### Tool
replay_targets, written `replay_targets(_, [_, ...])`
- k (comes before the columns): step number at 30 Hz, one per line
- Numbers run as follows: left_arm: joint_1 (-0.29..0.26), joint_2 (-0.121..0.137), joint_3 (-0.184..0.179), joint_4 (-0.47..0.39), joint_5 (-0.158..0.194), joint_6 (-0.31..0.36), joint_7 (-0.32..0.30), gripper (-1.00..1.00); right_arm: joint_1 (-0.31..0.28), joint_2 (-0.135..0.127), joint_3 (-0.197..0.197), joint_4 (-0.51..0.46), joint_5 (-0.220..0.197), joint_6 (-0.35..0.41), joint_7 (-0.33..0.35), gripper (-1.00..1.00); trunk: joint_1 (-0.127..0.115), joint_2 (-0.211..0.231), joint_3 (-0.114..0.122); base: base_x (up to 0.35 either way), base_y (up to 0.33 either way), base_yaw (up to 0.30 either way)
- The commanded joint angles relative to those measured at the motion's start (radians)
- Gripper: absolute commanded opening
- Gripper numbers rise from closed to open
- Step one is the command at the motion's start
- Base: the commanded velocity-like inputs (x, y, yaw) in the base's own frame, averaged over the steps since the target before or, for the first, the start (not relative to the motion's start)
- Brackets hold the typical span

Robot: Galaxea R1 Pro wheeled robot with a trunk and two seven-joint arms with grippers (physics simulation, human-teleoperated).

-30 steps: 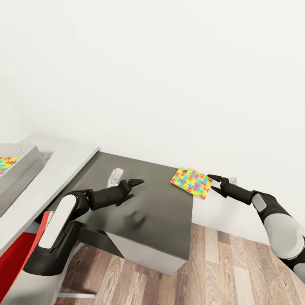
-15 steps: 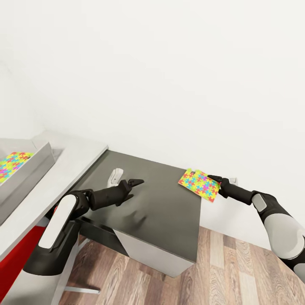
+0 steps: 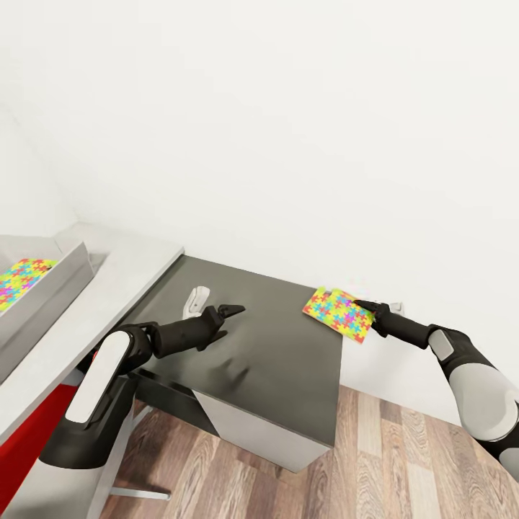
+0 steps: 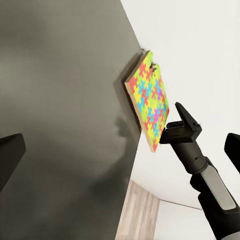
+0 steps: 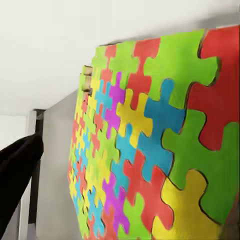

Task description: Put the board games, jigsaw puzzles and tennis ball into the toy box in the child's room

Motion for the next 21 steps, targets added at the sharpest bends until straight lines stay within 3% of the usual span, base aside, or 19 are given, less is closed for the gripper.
replay_targets(1, [-0.001, 0.001, -0.001, -0.001, 0.01, -0.001, 0.01, 1.0, -0.001, 0.0, -0.007, 0.0, 0.005, 0.007, 0.003, -1.0, 0.0, 0.0, -0.001, 0.0, 0.0, 0.002])
replay_targets(15, [-0.001, 0.002, 0.0, -0.001, 0.011, -0.001, 0.01, 1.0, -0.002, -0.001, -0.007, -0.004, 0.005, 0.011, 0.005, -1.0, 0.0, 0.0, -0.001, 0.0, 0.0, 0.0])
replay_targets(21, [-0.001, 0.002, 0.002, 0.0, 0.012, -0.001, 0.01, 1.0, -0.002, -0.022, -0.006, -0.011, 0.004, 0.099, 0.011, -1.0, 0.0, 0.0, -0.001, 0.0, 0.0, 0.0])
